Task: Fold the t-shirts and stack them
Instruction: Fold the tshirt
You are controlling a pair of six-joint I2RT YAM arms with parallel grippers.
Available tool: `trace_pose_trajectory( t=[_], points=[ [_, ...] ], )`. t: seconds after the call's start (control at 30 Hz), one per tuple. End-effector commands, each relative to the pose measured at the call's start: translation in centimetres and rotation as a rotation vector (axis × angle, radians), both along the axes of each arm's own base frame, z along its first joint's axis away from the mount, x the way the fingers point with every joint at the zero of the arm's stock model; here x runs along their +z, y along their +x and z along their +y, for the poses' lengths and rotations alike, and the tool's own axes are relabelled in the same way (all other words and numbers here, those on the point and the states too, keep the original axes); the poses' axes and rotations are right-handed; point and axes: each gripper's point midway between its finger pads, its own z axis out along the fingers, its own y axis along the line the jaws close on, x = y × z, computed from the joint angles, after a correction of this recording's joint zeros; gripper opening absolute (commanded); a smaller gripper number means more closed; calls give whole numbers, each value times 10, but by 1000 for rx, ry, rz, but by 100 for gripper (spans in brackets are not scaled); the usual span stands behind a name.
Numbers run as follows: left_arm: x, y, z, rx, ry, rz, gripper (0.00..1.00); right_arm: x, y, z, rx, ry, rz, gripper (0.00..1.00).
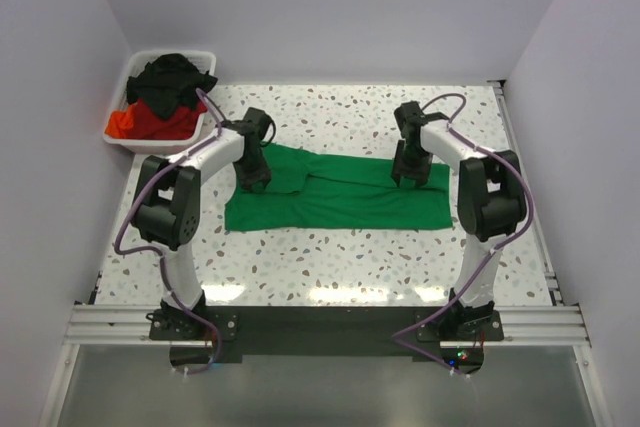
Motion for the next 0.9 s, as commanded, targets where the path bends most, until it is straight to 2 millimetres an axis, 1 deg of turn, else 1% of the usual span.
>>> trace_pose_trajectory(
  t=[0.0, 0.07, 0.17, 0.3, 0.4, 0.5, 0.63, 0.7, 0.77, 0.8, 0.83, 0.87],
  points=[
    [13, 5, 0, 33, -24, -44, 41, -3, 9, 1, 6, 23, -27, 51],
    [9, 5, 1, 36, -23, -41, 41, -7, 8, 1, 4, 26, -20, 51],
    [-1, 1, 2, 44, -20, -16, 41, -15, 3, 1, 7, 33, -2, 52],
    [-11, -2, 3, 51, -27, 7, 41, -28, -10, 1, 9, 39, 32, 52],
    [-16, -3, 5, 58, -28, 17, 41, -34, -17, 2, 7, 51, 49, 52],
    [-21, -2, 6, 66, -32, 28, 41, -36, -18, 3, 4, 57, 53, 52],
    [-23, 4, 12, 81, -32, 25, 41, -38, -24, 4, -1, 68, 62, 52],
    [-24, 11, 16, 91, -32, 21, 41, -42, -31, 5, -4, 77, 73, 52],
    [-22, 22, 18, 88, -34, 4, 41, -43, -36, 7, -12, 93, 78, 52],
    [-25, 25, 19, 89, -29, 9, 41, -46, -40, 7, -14, 98, 82, 52],
    [-20, 34, 18, 79, -33, -10, 41, -45, -41, 7, -24, 105, 77, 52],
    [-25, 37, 19, 80, -28, 0, 41, -46, -43, 9, -25, 117, 75, 51]
  ],
)
